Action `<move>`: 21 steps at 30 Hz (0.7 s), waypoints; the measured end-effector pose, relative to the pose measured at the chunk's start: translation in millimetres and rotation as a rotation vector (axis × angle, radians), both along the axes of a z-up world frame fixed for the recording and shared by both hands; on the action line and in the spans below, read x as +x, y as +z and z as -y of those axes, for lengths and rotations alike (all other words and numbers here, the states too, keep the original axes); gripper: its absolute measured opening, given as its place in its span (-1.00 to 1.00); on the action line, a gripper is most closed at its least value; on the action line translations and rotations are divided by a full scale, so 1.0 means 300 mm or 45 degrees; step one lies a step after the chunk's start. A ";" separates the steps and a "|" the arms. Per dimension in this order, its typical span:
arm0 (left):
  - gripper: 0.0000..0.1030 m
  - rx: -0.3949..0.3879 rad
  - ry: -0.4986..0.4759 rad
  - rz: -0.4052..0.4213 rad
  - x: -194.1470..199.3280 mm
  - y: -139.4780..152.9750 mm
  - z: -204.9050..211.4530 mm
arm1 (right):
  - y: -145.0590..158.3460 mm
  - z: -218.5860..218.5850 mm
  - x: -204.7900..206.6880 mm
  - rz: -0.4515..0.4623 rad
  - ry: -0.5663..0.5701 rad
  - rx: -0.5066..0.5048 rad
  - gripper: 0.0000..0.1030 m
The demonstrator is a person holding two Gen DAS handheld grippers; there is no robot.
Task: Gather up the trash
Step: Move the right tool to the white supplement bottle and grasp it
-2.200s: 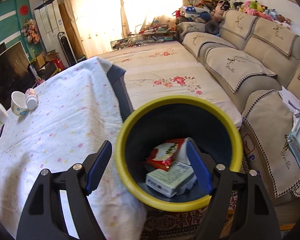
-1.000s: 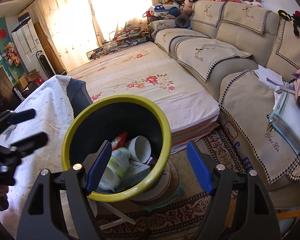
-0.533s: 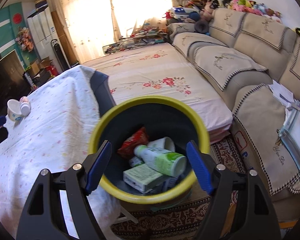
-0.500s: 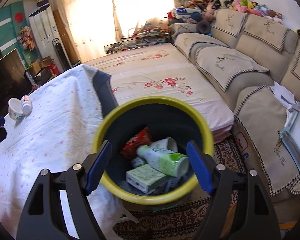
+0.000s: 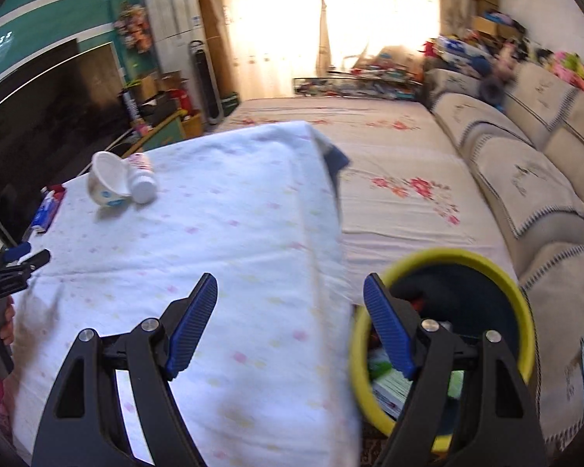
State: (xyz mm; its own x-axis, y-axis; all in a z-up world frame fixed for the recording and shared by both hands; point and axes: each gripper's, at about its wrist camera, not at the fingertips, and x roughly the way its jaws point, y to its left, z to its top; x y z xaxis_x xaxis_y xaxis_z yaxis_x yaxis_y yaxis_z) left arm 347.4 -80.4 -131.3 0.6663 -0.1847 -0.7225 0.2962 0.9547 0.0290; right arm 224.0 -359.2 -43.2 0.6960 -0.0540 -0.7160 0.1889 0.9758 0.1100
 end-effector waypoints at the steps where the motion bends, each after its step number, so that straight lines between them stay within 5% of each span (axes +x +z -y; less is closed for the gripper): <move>1: 0.91 -0.003 0.016 -0.003 0.001 -0.005 -0.008 | 0.004 -0.027 0.035 0.003 0.029 0.002 0.42; 9: 0.91 -0.005 0.048 -0.087 0.017 -0.064 -0.052 | -0.005 -0.234 0.372 -0.016 0.251 0.038 0.42; 21: 0.91 0.009 0.080 -0.166 0.047 -0.102 -0.051 | -0.066 -0.382 0.779 -0.092 0.356 0.012 0.42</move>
State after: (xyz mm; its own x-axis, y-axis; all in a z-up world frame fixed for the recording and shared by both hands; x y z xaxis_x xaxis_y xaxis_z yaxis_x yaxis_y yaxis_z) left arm 361.5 -65.1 -161.8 0.5766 -0.1404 -0.8049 0.2379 0.9713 0.0010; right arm 457.7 -244.7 -63.1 0.6299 0.1394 -0.7640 -0.0793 0.9902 0.1153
